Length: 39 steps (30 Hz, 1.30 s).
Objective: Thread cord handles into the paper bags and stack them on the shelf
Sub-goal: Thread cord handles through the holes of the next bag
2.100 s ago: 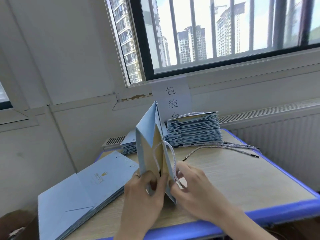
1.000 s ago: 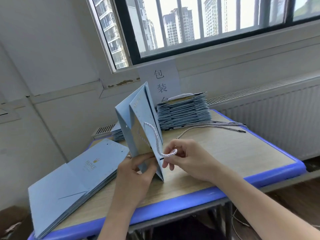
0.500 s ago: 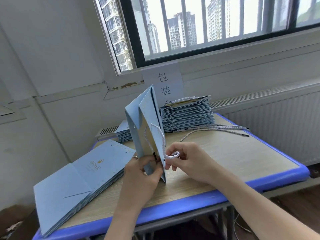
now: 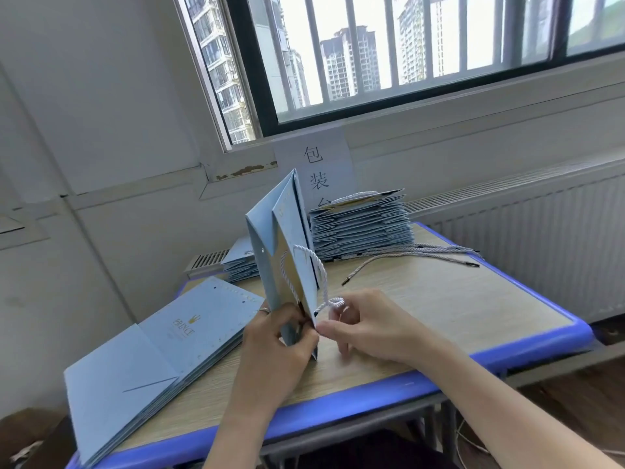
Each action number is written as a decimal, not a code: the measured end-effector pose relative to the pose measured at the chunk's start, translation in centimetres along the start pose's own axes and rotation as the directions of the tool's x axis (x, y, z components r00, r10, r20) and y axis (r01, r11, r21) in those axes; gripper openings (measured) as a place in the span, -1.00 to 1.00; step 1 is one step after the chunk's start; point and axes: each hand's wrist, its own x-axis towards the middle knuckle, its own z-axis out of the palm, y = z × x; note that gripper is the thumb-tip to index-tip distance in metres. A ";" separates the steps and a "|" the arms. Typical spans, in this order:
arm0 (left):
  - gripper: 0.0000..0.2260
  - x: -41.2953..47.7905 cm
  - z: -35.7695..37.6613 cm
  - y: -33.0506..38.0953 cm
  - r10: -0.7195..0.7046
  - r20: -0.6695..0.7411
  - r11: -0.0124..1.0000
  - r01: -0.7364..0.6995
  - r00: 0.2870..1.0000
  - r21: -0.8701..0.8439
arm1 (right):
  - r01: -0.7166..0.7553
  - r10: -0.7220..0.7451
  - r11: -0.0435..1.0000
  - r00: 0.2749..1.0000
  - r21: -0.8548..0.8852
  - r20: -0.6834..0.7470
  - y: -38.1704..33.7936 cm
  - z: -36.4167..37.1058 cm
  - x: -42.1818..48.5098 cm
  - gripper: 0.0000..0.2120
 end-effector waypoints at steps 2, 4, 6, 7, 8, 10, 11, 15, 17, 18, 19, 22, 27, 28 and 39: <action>-0.74 0.0 0.0 -0.1 -0.008 0.033 1.000 0.008 0.999 0.007 | 0.005 -0.003 0.998 1.000 -0.068 0.031 -0.1 0.0 0.0 -0.73; -0.72 0.0 0.0 -0.3 -0.019 0.085 0.999 0.016 0.996 0.035 | 0.053 -0.041 0.988 0.996 -0.147 0.083 -0.3 0.0 -0.1 -0.76; -0.73 0.0 0.0 -0.4 -0.020 0.121 0.998 0.013 0.992 0.061 | 0.107 -0.084 0.968 0.991 -0.226 0.107 -0.5 0.1 -0.3 -0.75; -0.75 0.0 0.1 -0.4 -0.019 0.121 0.998 0.011 0.993 0.060 | 0.117 -0.097 0.965 0.991 -0.233 0.097 -0.5 0.1 -0.4 -0.72; -0.76 -0.1 0.1 -0.4 -0.016 0.113 0.998 0.009 0.993 0.056 | 0.122 -0.107 0.968 0.991 -0.217 0.080 -0.5 0.1 -0.4 -0.66; -0.79 -0.1 0.1 -0.4 -0.006 0.089 0.998 0.000 0.996 0.063 | 0.141 -0.137 0.968 0.990 -0.209 0.034 -0.3 0.3 -0.3 -0.54; -0.80 -0.2 0.1 -0.4 -0.006 0.078 0.998 0.000 0.997 0.069 | 0.161 -0.163 0.958 0.987 -0.237 0.011 -0.2 0.4 -0.3 -0.51; -0.83 -0.2 0.0 -0.2 -0.060 0.054 0.997 0.057 0.997 0.051 | 0.251 -0.287 0.875 0.958 -0.414 -0.026 0.1 0.8 -0.2 -0.51; -0.86 -0.2 -0.1 0.0 -0.079 0.058 0.997 0.078 0.995 0.026 | 0.286 -0.346 0.820 0.938 -0.496 -0.032 0.1 0.9 -0.5 -0.57; -0.88 -0.2 -0.1 0.1 -0.077 0.066 0.997 0.076 0.995 0.027 | 0.301 -0.376 0.786 0.926 -0.540 -0.032 0.0 0.9 -0.6 -0.59; -0.89 -0.3 -0.2 0.2 -0.066 0.079 0.997 0.064 0.995 0.032 | 0.311 -0.399 0.761 0.916 -0.569 -0.034 -0.1 1.0 -0.8 -0.60; -0.85 -0.2 -0.2 0.5 -0.026 0.098 0.999 0.029 0.995 -0.031 | 0.317 -0.430 0.734 0.902 -0.601 -0.049 0.0 1.1 -1.0 -0.54; -0.64 0.0 0.1 0.5 0.009 0.044 1.000 -0.010 0.999 0.022 | 0.338 -0.458 0.702 0.888 -0.627 -0.034 -0.3 1.3 -1.0 -0.59; -0.64 0.0 0.2 0.4 0.004 0.031 1.000 -0.004 1.000 0.022 | 0.334 -0.454 0.700 0.891 -0.632 -0.031 -0.3 1.4 -1.0 -0.59; -0.86 -0.4 0.2 0.3 0.051 0.003 0.998 -0.052 0.999 0.045 | 0.284 -0.461 0.688 0.882 -0.668 -0.099 0.1 1.2 -1.1 -0.57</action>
